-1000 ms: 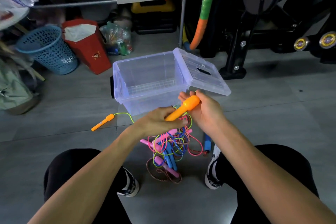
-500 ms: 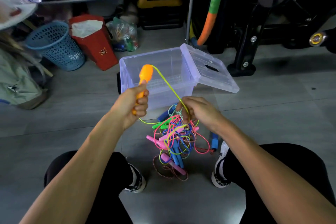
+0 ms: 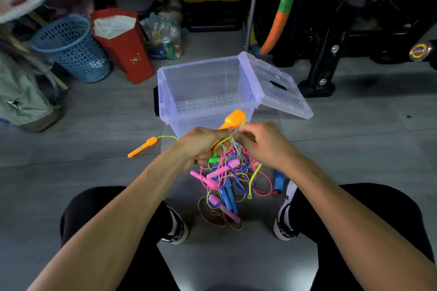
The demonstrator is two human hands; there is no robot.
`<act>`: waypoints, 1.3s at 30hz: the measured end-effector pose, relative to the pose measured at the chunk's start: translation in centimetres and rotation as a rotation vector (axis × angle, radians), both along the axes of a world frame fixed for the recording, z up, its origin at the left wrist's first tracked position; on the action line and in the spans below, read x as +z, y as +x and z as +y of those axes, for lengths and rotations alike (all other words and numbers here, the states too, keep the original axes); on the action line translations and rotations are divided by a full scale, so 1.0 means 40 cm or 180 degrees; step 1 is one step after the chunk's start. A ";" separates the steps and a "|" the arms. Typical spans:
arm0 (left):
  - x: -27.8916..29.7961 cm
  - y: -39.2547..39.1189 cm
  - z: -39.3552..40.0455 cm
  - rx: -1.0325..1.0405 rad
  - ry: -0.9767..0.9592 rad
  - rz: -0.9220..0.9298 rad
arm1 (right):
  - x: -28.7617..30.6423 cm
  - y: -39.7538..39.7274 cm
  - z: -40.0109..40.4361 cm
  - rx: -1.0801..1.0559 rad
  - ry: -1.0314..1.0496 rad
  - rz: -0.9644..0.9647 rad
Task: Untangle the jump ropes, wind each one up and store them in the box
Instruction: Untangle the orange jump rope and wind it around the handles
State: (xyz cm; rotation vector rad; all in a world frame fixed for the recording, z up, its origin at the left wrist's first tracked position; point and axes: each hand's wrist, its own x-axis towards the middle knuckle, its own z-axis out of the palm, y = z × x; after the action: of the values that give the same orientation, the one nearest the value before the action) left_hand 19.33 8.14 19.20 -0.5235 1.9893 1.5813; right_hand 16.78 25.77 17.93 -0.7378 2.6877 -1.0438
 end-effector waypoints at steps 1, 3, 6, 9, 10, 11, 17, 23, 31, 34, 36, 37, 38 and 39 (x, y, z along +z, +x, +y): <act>0.002 0.000 -0.005 -0.0038 0.0073 0.0054 | 0.005 -0.007 0.013 -0.0152 -0.0043 -0.0062; 0.004 -0.010 -0.029 0.0311 0.0019 0.0220 | 0.015 -0.023 0.049 -0.0256 0.0107 -0.0297; -0.018 -0.040 -0.096 0.1152 -0.0509 0.0232 | 0.023 -0.039 0.098 -0.0155 0.0596 -0.0573; -0.035 -0.042 -0.115 0.0351 -0.1623 0.0460 | 0.028 -0.041 0.102 -0.0131 0.0561 -0.0381; -0.036 -0.041 -0.105 0.0152 -0.1532 0.0602 | 0.030 -0.040 0.092 -0.0056 0.0477 -0.0310; -0.032 -0.038 -0.087 0.0079 -0.1212 0.0721 | 0.030 -0.037 0.078 0.0045 0.0413 -0.0270; 0.027 0.001 0.005 -0.0469 -0.0306 0.0983 | 0.045 -0.025 0.009 0.0179 -0.0106 -0.0286; 0.043 -0.026 -0.099 0.1704 0.0063 0.1091 | 0.065 -0.046 0.055 0.0016 0.0439 -0.0551; 0.032 0.026 -0.134 0.0432 -0.1755 0.1180 | 0.134 -0.016 0.058 -0.0116 -0.0062 0.0163; 0.088 0.046 -0.100 0.0345 -0.0471 0.1601 | 0.196 -0.006 0.018 0.0173 -0.0018 0.0266; 0.116 0.063 -0.071 0.0089 0.0157 0.1516 | 0.222 -0.001 -0.016 0.0340 0.0114 0.0240; 0.125 0.070 -0.058 -0.0032 0.0203 0.1517 | 0.231 0.001 -0.031 0.0402 0.0160 0.0255; 0.127 0.074 -0.050 -0.0055 0.0172 0.1543 | 0.238 0.004 -0.041 0.0433 0.0200 0.0299; 0.127 0.075 -0.050 0.0061 0.0147 0.1577 | 0.241 0.005 -0.044 0.0423 0.0239 0.0342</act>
State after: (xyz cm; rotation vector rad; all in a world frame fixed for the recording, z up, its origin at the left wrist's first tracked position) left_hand 22.33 6.14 24.29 -0.1351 2.2927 1.9019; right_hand 16.98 24.01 27.56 -0.9689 2.7052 -0.8910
